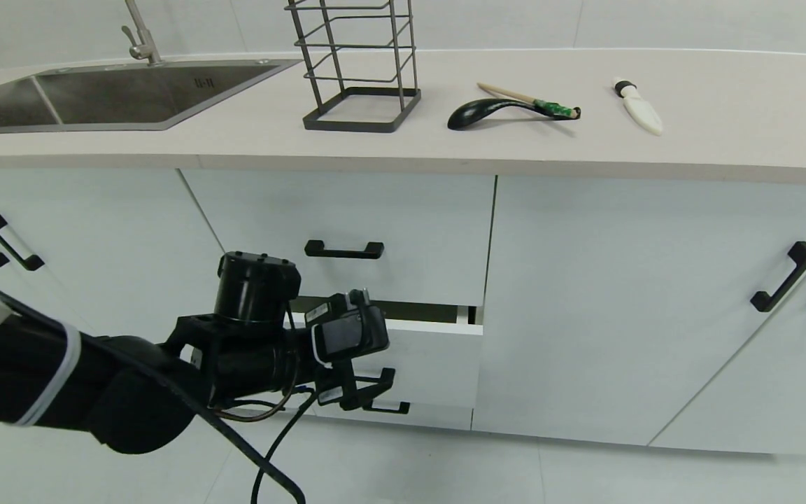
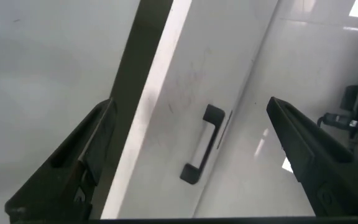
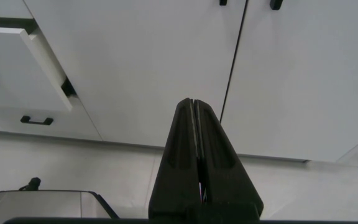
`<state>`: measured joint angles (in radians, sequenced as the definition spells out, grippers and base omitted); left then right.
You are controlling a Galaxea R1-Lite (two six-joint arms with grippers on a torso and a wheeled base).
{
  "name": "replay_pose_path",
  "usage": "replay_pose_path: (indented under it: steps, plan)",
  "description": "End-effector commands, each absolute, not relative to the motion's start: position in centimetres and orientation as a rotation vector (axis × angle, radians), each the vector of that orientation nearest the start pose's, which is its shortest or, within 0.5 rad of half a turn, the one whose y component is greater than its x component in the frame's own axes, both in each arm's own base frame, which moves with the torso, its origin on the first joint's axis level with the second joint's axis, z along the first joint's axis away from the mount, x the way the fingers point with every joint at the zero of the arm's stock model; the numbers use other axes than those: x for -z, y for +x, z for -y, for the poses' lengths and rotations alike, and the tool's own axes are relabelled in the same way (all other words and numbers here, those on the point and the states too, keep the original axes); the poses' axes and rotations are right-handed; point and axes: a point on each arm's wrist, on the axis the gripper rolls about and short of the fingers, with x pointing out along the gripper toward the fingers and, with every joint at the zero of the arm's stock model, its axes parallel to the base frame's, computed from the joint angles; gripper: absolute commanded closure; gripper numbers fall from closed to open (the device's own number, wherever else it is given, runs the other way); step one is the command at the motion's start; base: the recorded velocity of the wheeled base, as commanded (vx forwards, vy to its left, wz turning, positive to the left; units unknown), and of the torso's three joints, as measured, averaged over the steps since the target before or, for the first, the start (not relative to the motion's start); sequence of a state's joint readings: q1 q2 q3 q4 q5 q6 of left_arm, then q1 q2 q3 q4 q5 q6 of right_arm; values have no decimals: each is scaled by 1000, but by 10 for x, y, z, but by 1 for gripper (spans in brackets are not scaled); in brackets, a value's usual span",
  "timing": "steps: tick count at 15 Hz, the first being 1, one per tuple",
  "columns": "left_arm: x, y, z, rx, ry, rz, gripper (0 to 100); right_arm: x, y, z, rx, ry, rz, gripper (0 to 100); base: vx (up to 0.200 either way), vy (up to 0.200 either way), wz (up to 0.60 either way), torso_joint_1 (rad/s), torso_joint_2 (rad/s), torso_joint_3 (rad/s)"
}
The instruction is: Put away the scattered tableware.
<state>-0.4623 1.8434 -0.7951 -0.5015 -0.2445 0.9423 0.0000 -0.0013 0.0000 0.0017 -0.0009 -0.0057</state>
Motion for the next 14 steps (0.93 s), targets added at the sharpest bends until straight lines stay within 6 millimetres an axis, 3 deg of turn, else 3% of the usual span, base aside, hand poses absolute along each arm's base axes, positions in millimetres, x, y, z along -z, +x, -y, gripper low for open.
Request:
replay_pose_path:
  steps: [1, 6, 11, 14]
  plan:
    - [-100, 299, 152, 918, 939, -246, 0, -75, -23, 0, 0, -6, -2, 100, 0, 0, 0, 0, 0, 0]
    - [-92, 322, 153, 891, 935, -244, 0, -75, -23, 0, 2, -6, -2, 100, 0, 0, 0, 0, 0, 0]
    - [-85, 325, 152, 895, 935, -265, 0, -75, -23, 0, 2, -6, -2, 100, 0, 0, 0, 0, 0, 0]
    - [-82, 315, 148, 909, 939, -284, 0, -75, -23, 0, 2, -6, -2, 100, 0, 0, 0, 0, 0, 0]
